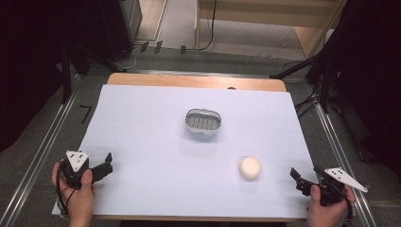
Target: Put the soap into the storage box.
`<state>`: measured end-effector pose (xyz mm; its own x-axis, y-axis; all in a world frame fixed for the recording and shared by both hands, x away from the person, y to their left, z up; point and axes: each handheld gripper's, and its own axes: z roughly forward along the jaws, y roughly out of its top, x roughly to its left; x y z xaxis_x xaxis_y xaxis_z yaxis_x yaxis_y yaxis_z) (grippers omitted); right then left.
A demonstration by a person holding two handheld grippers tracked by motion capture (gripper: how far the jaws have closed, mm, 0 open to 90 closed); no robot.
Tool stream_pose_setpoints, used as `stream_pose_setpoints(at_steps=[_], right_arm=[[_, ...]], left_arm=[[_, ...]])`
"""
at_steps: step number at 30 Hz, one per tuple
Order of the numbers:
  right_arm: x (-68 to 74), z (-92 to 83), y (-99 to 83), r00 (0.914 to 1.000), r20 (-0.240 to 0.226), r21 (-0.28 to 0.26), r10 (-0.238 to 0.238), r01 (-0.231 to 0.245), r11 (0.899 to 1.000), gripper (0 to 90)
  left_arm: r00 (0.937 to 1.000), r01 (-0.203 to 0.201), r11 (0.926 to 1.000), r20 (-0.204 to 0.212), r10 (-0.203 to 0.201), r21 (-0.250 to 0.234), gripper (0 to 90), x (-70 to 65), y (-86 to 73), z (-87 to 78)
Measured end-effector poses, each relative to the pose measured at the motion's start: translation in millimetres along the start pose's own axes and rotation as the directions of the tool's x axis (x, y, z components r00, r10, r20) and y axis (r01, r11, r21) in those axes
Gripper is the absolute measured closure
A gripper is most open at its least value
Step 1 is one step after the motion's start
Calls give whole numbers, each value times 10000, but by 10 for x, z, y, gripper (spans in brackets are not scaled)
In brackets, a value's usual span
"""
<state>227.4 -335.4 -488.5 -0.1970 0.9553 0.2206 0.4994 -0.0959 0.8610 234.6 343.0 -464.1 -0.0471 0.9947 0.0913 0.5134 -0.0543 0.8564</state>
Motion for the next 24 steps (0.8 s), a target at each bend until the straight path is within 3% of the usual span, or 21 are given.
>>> stream_pose_setpoints(at_steps=[6, 12, 15, 19, 22, 24], right_arm=[[-36, 1, 26, 9991, -410, 221, 122, -113, 9997, 62], [-47, 23, 83, 9949, -1011, 1082, 32, 78, 9941, 79], [-25, 58, 101, 9925, -1203, 1762, -228, 439, 9834, 82], [64, 91, 140, 9872, -1291, 2254, -939, 1215, 9667, 115], [160, 128, 208, 9762, -1594, 2656, -1473, 1861, 9459, 115], [210, 138, 250, 9696, -1826, 2807, -1628, 2102, 9365, 117]], left_arm=[[10000, -62, 10000, -40, 62, 44, 65, -3, 2, 4], [10000, 42, 10000, -62, -42, 35, 65, -1, 1, 6], [9994, 26, 10000, -333, -27, -41, 65, -12, -4, -8], [9999, 145, 9995, -38, -146, -284, 64, 13, -13, -28], [9995, 319, 9992, -7, -319, -227, 65, 24, -10, -21], [9998, 196, 9997, 64, -195, -135, 65, 26, -6, -14]])
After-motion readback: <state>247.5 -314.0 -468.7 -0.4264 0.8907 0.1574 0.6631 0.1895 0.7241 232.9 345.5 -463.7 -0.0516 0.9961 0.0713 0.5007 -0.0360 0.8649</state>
